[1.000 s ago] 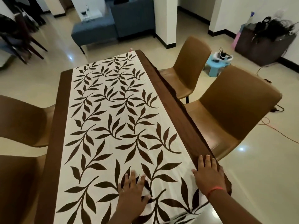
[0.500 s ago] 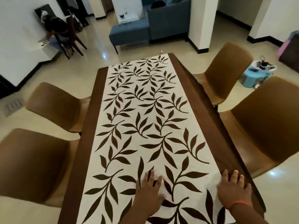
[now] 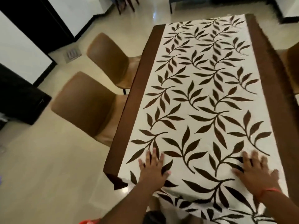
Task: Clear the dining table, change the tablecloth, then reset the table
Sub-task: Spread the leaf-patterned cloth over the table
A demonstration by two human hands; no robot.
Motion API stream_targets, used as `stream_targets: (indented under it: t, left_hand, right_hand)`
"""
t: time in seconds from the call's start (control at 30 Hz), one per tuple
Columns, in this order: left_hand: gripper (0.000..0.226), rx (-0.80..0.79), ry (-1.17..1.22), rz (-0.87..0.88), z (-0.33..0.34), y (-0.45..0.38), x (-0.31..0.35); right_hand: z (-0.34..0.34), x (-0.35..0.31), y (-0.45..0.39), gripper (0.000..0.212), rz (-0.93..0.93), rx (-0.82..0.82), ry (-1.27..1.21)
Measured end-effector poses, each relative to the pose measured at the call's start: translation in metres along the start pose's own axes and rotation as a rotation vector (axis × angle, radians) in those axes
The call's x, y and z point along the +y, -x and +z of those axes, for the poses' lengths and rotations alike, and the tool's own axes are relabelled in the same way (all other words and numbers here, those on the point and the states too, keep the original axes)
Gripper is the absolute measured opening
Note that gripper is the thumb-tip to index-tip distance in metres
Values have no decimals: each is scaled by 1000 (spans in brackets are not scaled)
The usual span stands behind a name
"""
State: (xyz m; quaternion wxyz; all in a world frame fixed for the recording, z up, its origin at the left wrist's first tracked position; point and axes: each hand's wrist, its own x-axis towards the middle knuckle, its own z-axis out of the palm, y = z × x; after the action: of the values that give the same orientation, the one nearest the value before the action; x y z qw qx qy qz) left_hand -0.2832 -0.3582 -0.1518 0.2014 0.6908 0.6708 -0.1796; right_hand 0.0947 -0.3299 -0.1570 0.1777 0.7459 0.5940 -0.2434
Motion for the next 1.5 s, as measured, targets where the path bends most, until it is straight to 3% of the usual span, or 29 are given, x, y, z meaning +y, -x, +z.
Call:
stream_targets:
  t: [0.67,1.03,1.13,1.5]
  left_hand:
    - [84,-63,-20,-8,11,17,23]
    - [92,-13,-70,-51,29,21,31]
    - [89,67,-24,-7,37,11,27]
    - [96,13,-138,-140,15,16,32]
  right_hand:
    - [-3,11,12,85,-6,10,-50]
    - [-1,19,29,88,5,5,-60]
    - [2,23,31,86,14,36,-60]
    - [2,19,28,88,9,51,-93]
